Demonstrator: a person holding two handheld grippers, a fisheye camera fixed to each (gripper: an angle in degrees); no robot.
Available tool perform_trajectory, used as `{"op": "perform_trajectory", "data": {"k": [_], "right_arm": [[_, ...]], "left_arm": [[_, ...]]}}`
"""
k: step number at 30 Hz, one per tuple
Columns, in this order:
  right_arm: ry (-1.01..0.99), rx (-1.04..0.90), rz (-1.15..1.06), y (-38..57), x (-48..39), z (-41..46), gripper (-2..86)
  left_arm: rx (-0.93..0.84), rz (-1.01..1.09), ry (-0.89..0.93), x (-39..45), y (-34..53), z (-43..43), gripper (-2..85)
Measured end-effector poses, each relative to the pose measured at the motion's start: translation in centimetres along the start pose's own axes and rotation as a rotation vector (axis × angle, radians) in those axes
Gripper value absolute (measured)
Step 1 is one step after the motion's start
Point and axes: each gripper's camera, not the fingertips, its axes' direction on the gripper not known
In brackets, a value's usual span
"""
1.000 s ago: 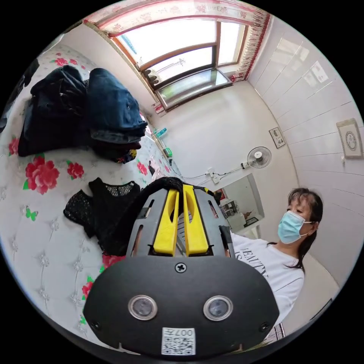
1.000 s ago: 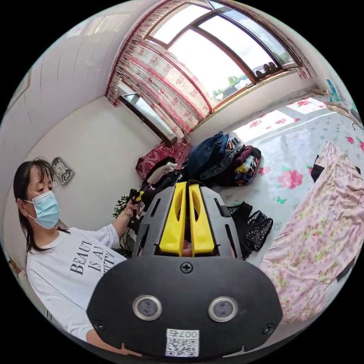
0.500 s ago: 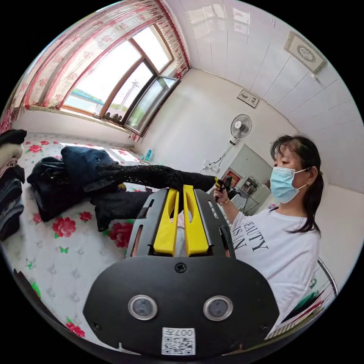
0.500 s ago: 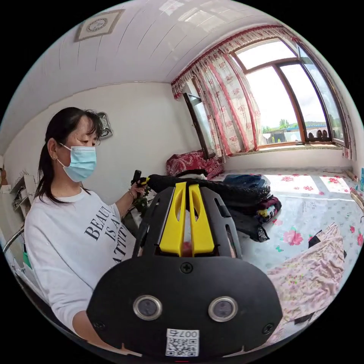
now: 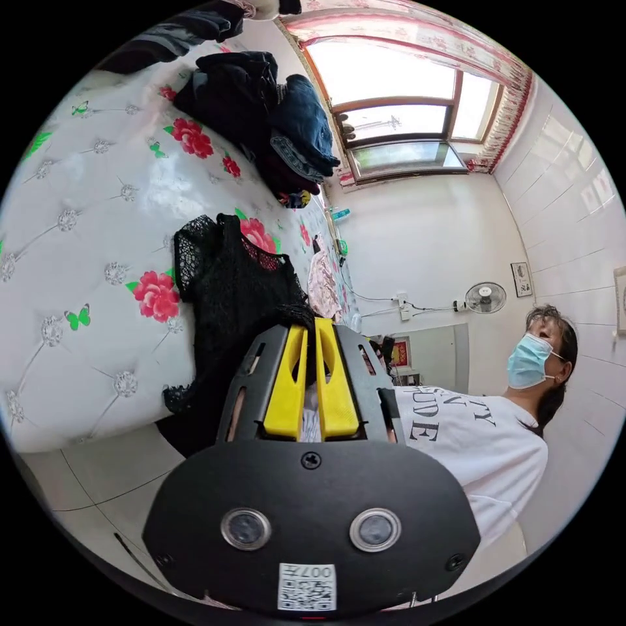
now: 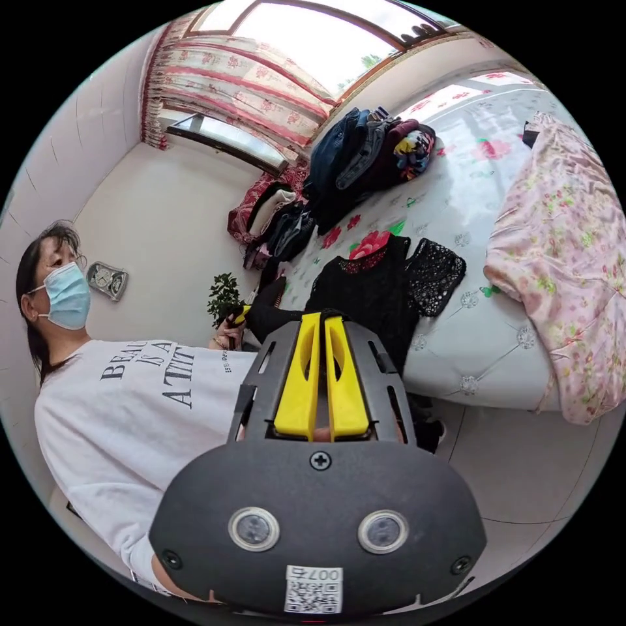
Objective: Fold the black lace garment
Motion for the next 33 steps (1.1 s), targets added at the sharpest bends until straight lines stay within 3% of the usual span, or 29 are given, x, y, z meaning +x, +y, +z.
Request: {"op": "perform_trajectory", "data": {"k": [5,10,12,22,27,29,33], "right_arm": [[0.021,0.055,0.107,-10.7,5.8,1.2,0.3],[0.213,0.200,0.286,-16.3,13.7,4.2,2.5],[0.214,0.237,0.371,-14.9,17.3,4.7,3.6],[0.218,0.311,0.482,4.2,20.3,3.2,8.8],[0.160,0.204,0.547,8.6,23.2,7.1,9.2],[0.133,0.179,0.557,8.6,24.2,8.5,8.8],[0.132,0.231,0.562,8.6,25.9,9.0,6.3]], "left_arm": [[0.067,-0.002,-0.061,-1.7,-11.5,3.3,4.7],[0.125,-0.111,-0.293,-6.3,-18.1,7.1,11.4],[0.141,-0.151,-0.395,-7.5,-17.6,7.6,11.9],[0.109,0.023,-0.371,-1.5,-4.2,10.5,12.4],[-0.008,-0.007,-0.845,-4.9,-1.2,15.9,7.9],[0.103,-0.089,-0.936,-5.4,-0.5,15.0,3.6],[0.119,-0.184,-0.779,-6.1,-0.5,13.0,5.3]]}}
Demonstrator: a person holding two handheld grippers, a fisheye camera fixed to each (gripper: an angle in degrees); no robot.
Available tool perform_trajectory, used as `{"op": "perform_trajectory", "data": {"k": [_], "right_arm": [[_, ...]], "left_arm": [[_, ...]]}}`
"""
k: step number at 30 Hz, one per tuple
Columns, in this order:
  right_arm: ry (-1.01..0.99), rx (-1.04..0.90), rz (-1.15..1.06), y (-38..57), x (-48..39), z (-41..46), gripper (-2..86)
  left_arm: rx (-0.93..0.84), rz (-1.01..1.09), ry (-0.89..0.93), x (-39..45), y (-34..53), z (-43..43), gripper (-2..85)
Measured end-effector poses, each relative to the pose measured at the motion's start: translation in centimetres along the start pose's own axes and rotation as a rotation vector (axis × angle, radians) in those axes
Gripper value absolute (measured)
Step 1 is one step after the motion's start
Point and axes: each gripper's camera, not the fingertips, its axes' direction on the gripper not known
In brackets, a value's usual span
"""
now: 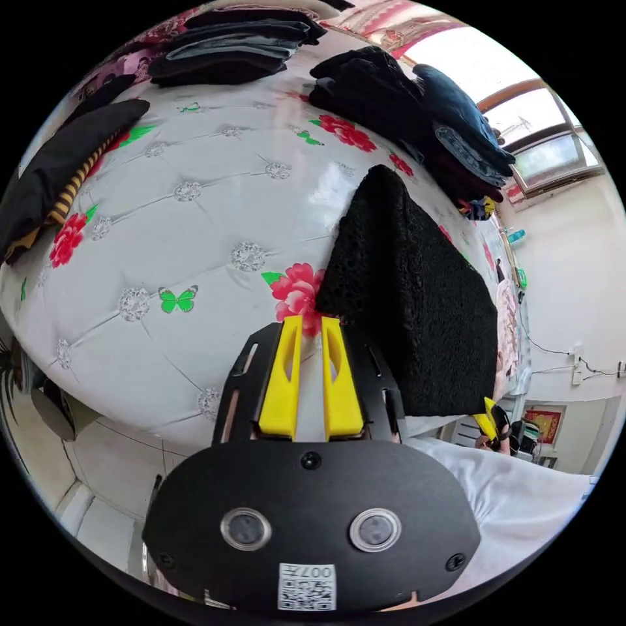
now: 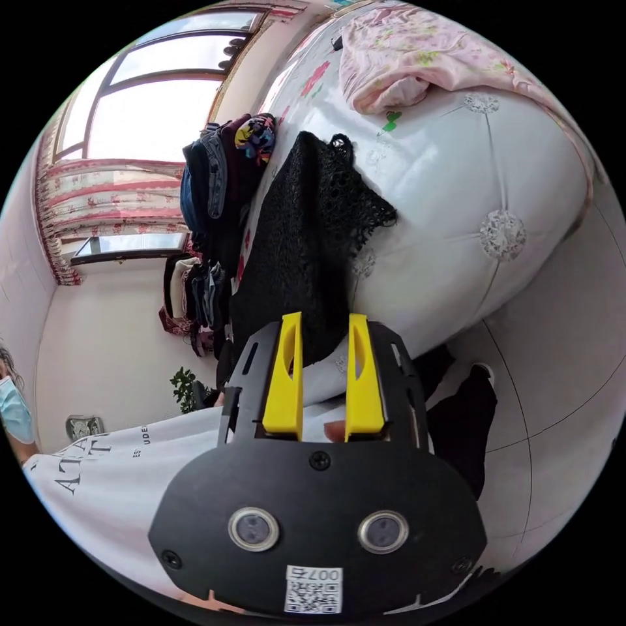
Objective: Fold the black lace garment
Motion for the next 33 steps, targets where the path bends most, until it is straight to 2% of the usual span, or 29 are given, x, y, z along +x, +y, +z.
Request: {"op": "perform_trajectory", "data": {"k": [4,6,9,13,16,18,19,21,24,27,29,33], "right_arm": [[-0.034,0.020,0.017,-0.5,1.3,-0.6,4.3],[-0.054,0.064,0.042,-0.3,2.1,-1.2,2.7],[-0.054,0.080,0.034,-0.7,1.9,-1.4,1.1],[-0.079,0.060,-0.067,-3.1,-1.6,-0.9,0.3],[-0.011,-0.059,-0.318,-5.2,-9.3,2.3,0.1],[0.086,-0.216,-0.608,-5.0,-17.3,7.3,0.1],[0.113,-0.268,-0.682,-4.6,-19.3,8.9,0.1],[0.211,-0.485,-0.971,-0.7,-25.8,16.3,0.3],[0.259,-0.725,-1.219,6.9,-28.7,25.2,1.1],[0.241,-0.912,-1.247,12.7,-26.3,32.5,2.9],[0.201,-0.971,-1.222,14.4,-24.3,35.0,4.2],[0.105,-0.808,-1.115,10.6,-21.7,33.5,7.0]], "left_arm": [[0.117,0.004,0.133,-0.2,1.4,-3.7,6.2],[0.182,0.074,0.217,0.9,2.4,-6.0,6.5],[0.150,0.155,0.261,2.4,3.0,-6.5,7.3],[0.099,0.146,0.295,2.2,3.5,-5.6,7.5],[0.084,0.089,0.344,0.6,4.2,-5.3,7.6],[0.084,0.060,0.359,-0.7,4.9,-5.7,7.5],[0.087,0.054,0.362,-1.1,5.0,-5.9,7.6],[0.085,0.032,0.370,-2.5,5.7,-6.5,7.7],[0.086,0.001,0.378,-4.1,6.3,-7.0,8.1],[0.100,-0.051,0.416,-5.9,6.9,-7.4,8.6],[0.106,-0.091,0.459,-7.1,7.1,-7.6,8.8],[0.107,-0.163,0.546,-9.2,7.8,-8.0,9.6]]}}
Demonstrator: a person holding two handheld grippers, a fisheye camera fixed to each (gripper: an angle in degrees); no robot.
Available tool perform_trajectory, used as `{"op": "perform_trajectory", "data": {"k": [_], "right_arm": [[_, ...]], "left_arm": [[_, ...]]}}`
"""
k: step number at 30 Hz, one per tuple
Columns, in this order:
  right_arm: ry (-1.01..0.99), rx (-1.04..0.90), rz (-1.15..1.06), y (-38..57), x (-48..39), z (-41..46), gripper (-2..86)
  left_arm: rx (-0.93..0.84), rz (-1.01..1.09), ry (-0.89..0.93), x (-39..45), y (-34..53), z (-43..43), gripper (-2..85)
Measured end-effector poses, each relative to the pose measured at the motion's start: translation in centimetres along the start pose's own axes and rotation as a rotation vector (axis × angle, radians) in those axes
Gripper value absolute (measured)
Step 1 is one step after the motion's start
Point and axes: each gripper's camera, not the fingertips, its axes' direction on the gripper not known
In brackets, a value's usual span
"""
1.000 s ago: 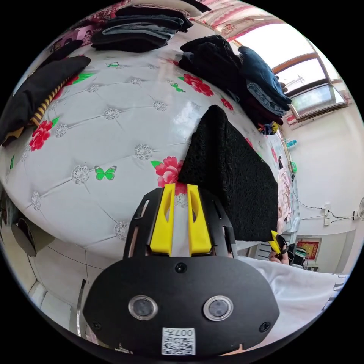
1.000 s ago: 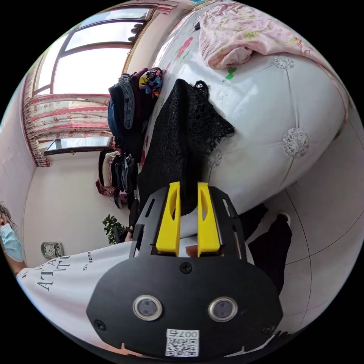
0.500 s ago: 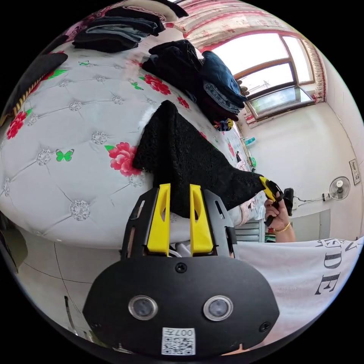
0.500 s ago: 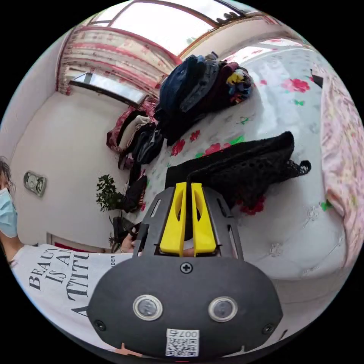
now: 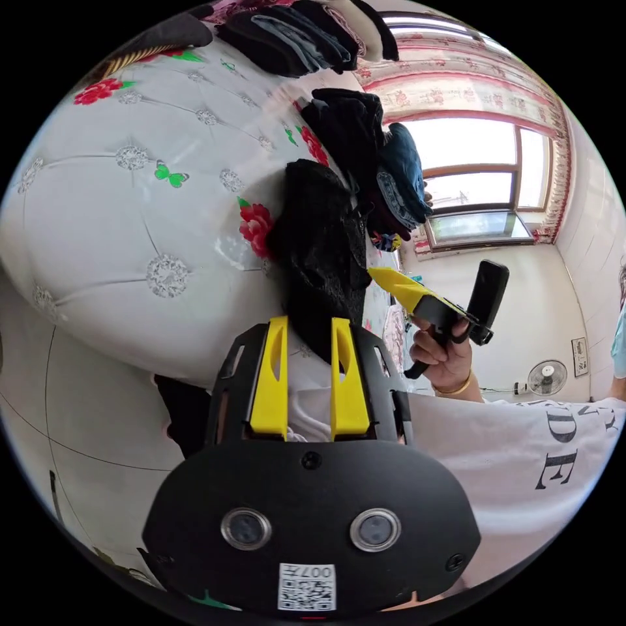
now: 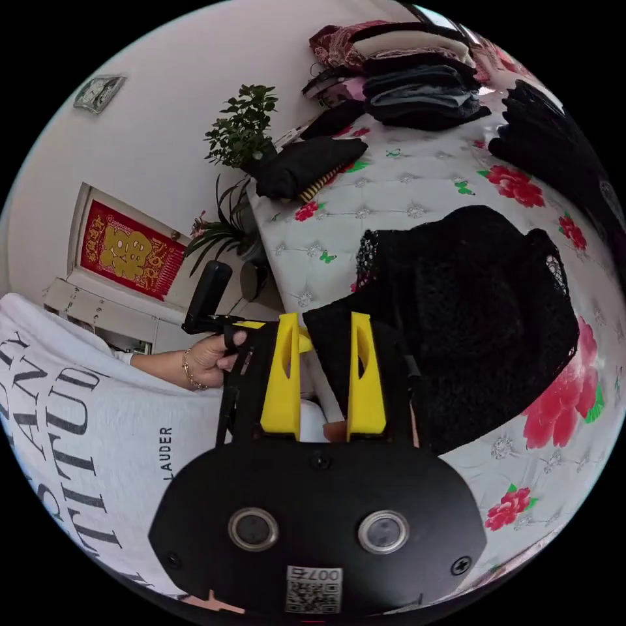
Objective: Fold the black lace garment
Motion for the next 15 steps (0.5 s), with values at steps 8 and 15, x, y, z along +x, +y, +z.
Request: {"op": "perform_trajectory", "data": {"k": [8,15], "right_arm": [[-0.043,0.332,0.589,9.4,20.2,-8.5,9.8],[-0.298,0.388,0.716,11.1,26.1,-3.3,9.3]], "left_arm": [[-0.079,0.009,0.113,0.2,-0.8,-0.6,17.1],[-0.141,-0.067,0.149,-0.3,-4.2,2.2,12.9]]}}
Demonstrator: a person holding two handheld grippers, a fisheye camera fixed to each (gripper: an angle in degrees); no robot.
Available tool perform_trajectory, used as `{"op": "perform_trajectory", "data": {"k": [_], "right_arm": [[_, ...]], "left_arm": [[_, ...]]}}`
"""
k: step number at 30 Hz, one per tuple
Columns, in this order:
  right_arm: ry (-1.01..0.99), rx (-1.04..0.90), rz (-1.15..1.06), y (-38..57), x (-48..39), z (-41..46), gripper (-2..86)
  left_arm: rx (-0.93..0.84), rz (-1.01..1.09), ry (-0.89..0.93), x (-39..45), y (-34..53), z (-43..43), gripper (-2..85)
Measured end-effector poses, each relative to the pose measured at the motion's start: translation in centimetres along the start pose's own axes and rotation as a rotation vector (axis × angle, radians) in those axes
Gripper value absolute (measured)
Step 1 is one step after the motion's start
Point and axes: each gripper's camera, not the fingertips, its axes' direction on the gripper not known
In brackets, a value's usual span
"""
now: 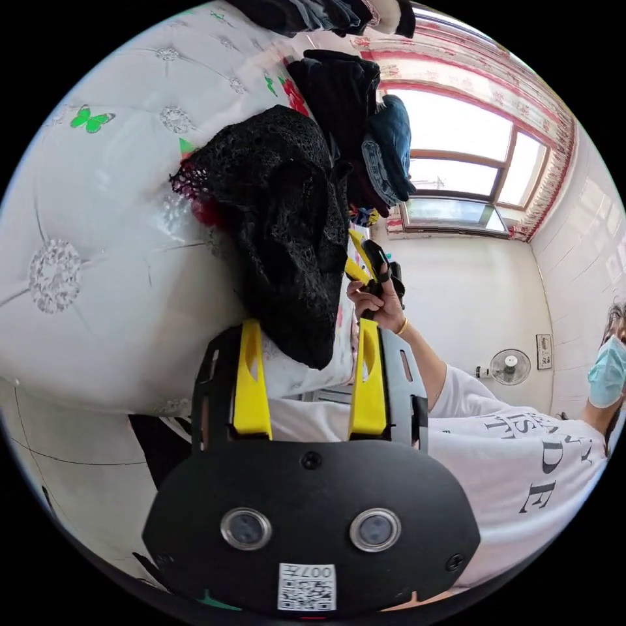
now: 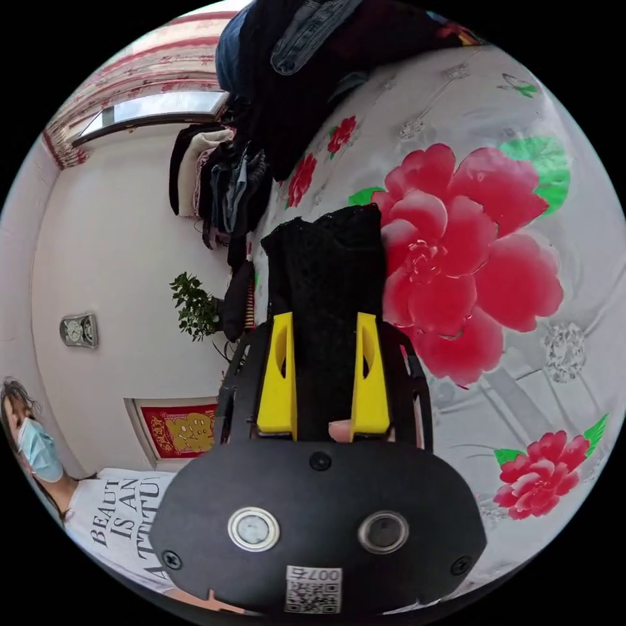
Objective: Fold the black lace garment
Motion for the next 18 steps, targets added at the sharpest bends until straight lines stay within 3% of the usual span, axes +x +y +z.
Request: {"op": "perform_trajectory", "data": {"k": [4,10,14,18], "right_arm": [[-0.092,0.080,0.051,3.1,1.7,-1.6,8.0],[0.109,0.069,0.027,7.2,3.1,-4.9,9.8],[-0.108,-0.009,0.073,8.7,6.2,-2.1,9.7],[-0.087,-0.045,0.051,10.5,5.2,2.6,7.2]], "left_arm": [[0.048,-0.064,0.107,-0.8,0.1,-1.1,6.1],[-0.013,-0.016,-0.001,0.2,2.4,-4.4,5.3],[-0.002,-0.062,0.028,-0.9,4.0,-6.8,4.9],[0.012,-0.080,0.053,-1.6,5.2,-8.8,4.6]]}}
